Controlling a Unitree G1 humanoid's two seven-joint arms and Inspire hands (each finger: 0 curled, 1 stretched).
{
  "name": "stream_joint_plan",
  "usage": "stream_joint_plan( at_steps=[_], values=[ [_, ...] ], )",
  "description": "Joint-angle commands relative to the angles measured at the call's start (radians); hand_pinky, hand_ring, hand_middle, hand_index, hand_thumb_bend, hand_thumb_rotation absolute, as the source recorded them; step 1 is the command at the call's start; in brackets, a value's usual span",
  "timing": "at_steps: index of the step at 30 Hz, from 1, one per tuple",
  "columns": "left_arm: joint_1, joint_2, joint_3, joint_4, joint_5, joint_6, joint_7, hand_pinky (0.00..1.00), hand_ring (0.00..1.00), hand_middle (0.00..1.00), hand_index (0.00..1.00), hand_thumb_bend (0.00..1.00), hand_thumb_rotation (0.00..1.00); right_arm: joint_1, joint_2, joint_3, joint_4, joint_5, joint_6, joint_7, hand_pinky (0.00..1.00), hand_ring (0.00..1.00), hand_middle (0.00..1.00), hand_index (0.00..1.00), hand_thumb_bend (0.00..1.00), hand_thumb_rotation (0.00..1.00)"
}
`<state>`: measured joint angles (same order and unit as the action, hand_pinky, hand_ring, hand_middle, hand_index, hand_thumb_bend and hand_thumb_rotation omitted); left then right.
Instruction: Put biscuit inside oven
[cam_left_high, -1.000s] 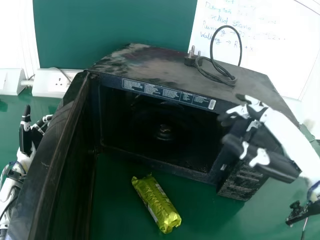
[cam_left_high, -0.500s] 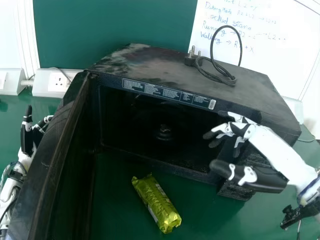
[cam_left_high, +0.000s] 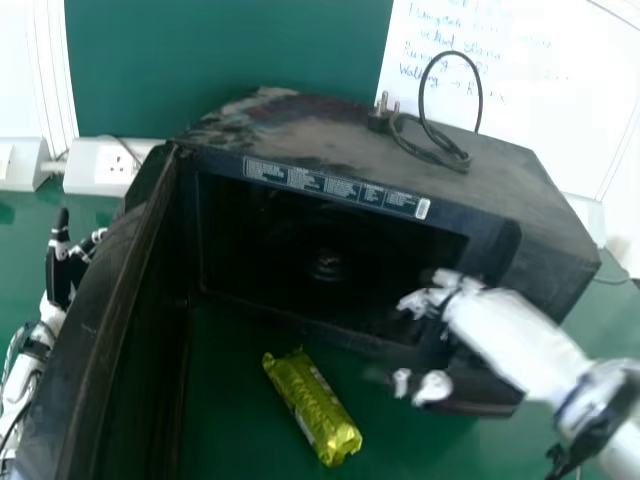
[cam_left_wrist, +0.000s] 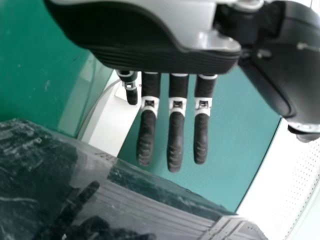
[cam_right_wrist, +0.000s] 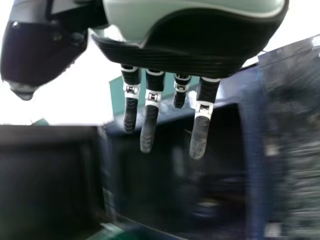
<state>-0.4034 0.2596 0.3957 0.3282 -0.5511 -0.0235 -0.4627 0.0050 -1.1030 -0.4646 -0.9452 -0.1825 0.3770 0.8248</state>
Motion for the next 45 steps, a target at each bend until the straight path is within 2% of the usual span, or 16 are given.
stream_joint_plan(
  at_steps=[1,5,8,10,15,19,21,24,31,37,45],
  values=[
    [0.007,-0.006,-0.005,-0.005,0.005,-0.006,-0.005,0.25,0.31,0.39,0.49,0.51,0.07,-0.021,-0.023,0.078,-0.04,-0.055,0.053,-0.004,0.6,0.74,0.78,0.85,0.92,0.66],
    [0.002,-0.007,-0.005,0.001,0.005,-0.008,-0.006,0.25,0.31,0.39,0.49,0.52,0.07,-0.071,-0.051,0.25,-0.093,-0.192,0.196,-0.004,0.64,0.77,0.81,0.84,0.94,0.68],
    [0.005,-0.008,-0.005,-0.005,0.007,-0.004,-0.003,0.25,0.31,0.39,0.49,0.52,0.07,-0.136,-0.033,0.387,-0.102,-0.292,0.277,0.021,0.69,0.8,0.84,0.85,0.93,0.68],
    [0.007,-0.009,-0.005,-0.011,0.007,0.0,0.002,0.25,0.31,0.39,0.49,0.52,0.07,-0.184,0.001,0.475,-0.102,-0.363,0.313,0.042,0.74,0.84,0.87,0.87,0.92,0.66],
    [0.007,-0.008,-0.007,-0.01,0.009,-0.005,0.002,0.25,0.31,0.39,0.49,0.52,0.07,-0.261,0.1,0.648,-0.102,-0.543,0.371,0.106,0.72,0.88,0.92,0.91,0.94,0.64],
    [0.007,-0.009,-0.005,-0.006,0.007,-0.01,-0.002,0.25,0.31,0.39,0.49,0.52,0.07,-0.28,0.185,0.749,-0.091,-0.681,0.396,0.15,0.75,0.92,0.96,0.96,0.95,0.67],
    [0.01,-0.01,-0.004,-0.016,0.005,0.002,0.01,0.25,0.31,0.39,0.49,0.52,0.07,-0.279,0.237,0.784,-0.077,-0.752,0.396,0.172,0.73,0.93,0.97,0.97,0.96,0.67],
    [0.013,-0.007,-0.007,-0.021,0.006,0.004,0.004,0.26,0.31,0.39,0.49,0.52,0.07,-0.28,0.314,0.811,-0.053,-0.818,0.4,0.218,0.75,0.95,1.0,0.99,0.95,0.65],
    [0.015,-0.01,-0.006,-0.034,0.002,0.016,0.016,0.25,0.31,0.39,0.49,0.52,0.07,-0.287,0.422,0.826,0.015,-0.95,0.316,0.338,0.75,0.97,1.0,1.0,0.96,0.67],
    [0.02,-0.007,-0.004,-0.04,0.0,0.018,0.014,0.26,0.32,0.4,0.49,0.52,0.07,-0.256,0.507,0.805,0.034,-1.033,0.221,0.393,0.77,0.97,1.0,0.98,0.93,0.66],
    [0.026,-0.007,-0.002,-0.056,0.001,0.024,0.019,0.26,0.31,0.4,0.49,0.52,0.07,-0.218,0.595,0.748,0.053,-1.078,0.124,0.439,0.76,0.98,1.0,0.98,0.91,0.64]
  ],
)
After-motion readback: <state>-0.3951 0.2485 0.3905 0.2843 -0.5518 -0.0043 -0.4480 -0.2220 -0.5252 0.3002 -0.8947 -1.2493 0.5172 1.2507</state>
